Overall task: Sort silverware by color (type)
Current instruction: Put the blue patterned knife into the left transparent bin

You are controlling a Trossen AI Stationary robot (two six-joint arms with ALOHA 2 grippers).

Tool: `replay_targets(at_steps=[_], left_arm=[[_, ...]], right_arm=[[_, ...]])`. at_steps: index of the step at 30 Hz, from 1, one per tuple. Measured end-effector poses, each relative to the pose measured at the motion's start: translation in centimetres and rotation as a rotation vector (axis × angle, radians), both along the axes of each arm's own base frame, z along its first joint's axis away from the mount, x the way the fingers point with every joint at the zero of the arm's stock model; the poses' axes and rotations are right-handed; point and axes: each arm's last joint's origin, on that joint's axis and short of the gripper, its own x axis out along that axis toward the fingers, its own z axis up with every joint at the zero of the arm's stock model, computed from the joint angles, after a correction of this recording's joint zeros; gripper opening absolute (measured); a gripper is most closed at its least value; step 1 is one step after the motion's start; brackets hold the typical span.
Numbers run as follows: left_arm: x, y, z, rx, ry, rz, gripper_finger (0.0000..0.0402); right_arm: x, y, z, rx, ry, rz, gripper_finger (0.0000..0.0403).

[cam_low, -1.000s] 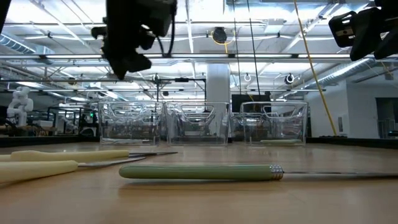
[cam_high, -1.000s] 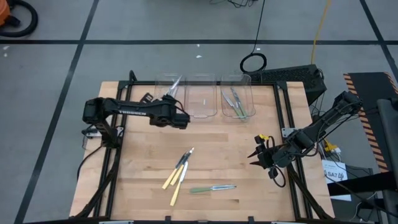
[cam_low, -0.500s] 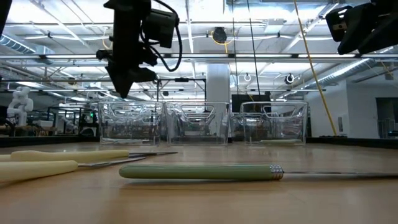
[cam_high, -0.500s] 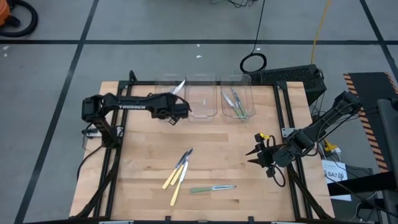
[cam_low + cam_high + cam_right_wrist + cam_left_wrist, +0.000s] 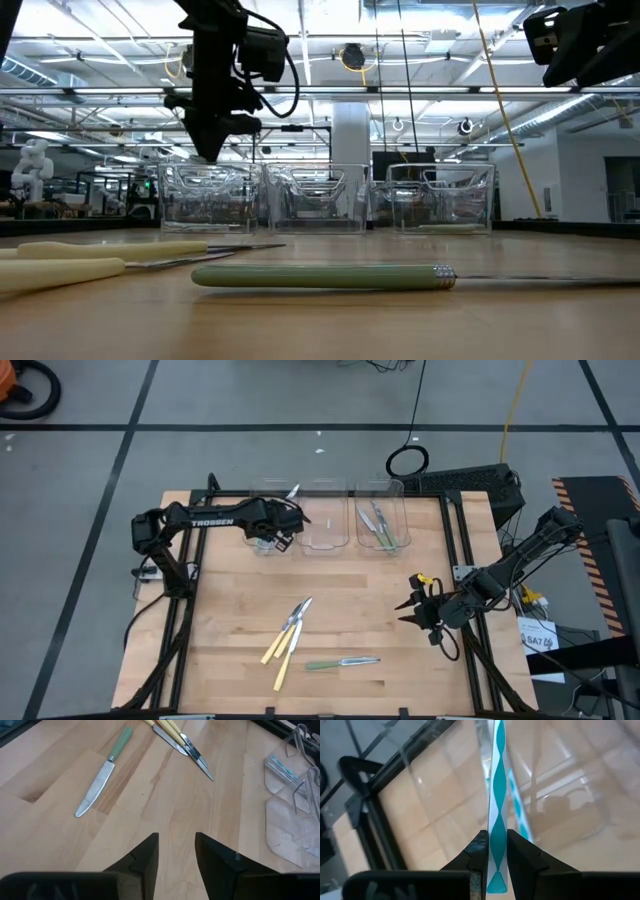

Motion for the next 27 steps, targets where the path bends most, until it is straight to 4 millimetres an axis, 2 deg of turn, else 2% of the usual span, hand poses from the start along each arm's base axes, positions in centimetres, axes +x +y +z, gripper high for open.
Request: replay_targets(at_steps=[16,27], left_arm=[[-0.19,0.37,-0.03,-0.009,-0.037,0.087,0.0056],[-0.17,0.38,-0.06,-0.015,-0.016,0.047,0.0056]], right_arm=[[-0.01,0.0,-0.01,0.017,0.003,-0.014,0.0121],[-0.02,-0.02,-0.03,0.015,0.005,-0.014,0.0121]])
